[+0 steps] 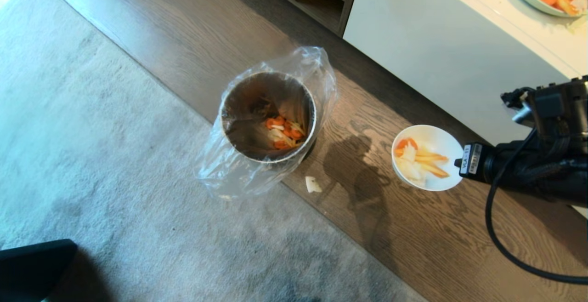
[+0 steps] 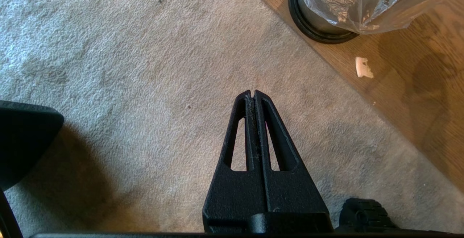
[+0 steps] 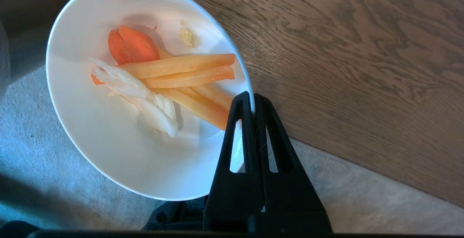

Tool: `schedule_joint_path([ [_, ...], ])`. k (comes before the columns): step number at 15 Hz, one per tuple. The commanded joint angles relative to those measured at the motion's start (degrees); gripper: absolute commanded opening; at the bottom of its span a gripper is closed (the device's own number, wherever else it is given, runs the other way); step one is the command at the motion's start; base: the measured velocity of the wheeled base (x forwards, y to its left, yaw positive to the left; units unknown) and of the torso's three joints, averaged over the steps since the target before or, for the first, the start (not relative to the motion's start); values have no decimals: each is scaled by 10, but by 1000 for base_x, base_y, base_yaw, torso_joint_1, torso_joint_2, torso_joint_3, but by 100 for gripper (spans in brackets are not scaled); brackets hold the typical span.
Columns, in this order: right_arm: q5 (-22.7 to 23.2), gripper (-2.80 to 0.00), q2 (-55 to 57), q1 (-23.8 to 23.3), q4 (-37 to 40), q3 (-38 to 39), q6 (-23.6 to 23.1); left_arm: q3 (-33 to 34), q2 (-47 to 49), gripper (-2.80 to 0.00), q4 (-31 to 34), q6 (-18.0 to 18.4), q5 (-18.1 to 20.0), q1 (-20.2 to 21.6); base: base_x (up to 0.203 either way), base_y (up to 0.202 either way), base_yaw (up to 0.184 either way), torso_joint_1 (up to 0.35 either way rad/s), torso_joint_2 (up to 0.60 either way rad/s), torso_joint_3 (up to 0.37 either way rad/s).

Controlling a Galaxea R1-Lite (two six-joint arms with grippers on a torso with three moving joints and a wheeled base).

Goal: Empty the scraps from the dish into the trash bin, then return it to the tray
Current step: Move the bowl over the trash can

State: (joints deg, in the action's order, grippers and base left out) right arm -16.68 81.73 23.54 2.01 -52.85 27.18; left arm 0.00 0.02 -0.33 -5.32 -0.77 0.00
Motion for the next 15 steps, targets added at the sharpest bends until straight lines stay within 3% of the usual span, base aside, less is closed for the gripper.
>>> schedule_joint_path([
  [1,0,-280,3,0,0,-36,-14,0,0,-280,0,0,0,0,0,0,0,0,0,0],
  [7,4,-280,89,11,1,-222,-112,0,0,-280,0,0,0,0,0,0,0,0,0,0],
  [15,1,-280,218,171,5,-440,-197,0,0,-280,0,0,0,0,0,0,0,0,0,0],
])
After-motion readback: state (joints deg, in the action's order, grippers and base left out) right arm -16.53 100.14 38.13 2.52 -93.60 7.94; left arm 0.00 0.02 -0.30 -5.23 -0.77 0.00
